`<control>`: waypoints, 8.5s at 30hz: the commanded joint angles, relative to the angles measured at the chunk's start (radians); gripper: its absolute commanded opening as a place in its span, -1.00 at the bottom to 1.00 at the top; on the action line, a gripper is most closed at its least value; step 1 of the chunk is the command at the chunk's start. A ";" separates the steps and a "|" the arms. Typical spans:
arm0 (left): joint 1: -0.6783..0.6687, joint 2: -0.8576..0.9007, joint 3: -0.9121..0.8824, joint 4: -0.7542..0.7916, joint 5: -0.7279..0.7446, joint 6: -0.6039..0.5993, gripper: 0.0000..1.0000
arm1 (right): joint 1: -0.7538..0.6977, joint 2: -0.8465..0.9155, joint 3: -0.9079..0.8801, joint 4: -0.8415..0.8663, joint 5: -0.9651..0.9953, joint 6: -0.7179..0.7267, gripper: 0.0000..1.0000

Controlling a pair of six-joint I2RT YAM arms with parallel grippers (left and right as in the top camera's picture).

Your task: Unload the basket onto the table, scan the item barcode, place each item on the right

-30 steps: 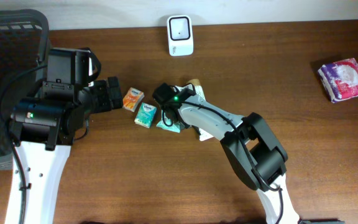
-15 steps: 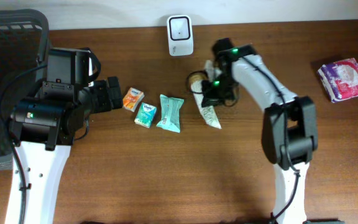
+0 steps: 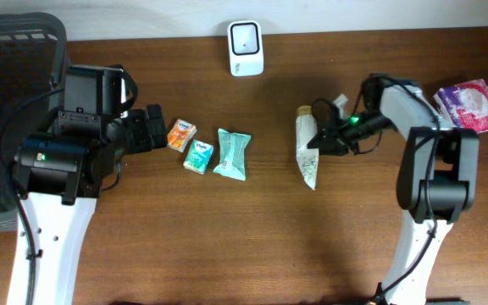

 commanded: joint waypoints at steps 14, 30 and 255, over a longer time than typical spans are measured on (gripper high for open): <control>0.005 -0.001 0.008 0.002 -0.004 -0.006 0.98 | 0.283 -0.029 0.451 -0.334 0.844 0.264 -0.06; 0.005 -0.001 0.008 0.002 -0.004 -0.006 0.98 | 0.536 0.002 0.164 -0.079 1.194 0.509 0.39; 0.005 -0.001 0.008 0.002 -0.004 -0.006 0.98 | 0.490 0.118 0.518 -0.185 0.354 -0.015 0.97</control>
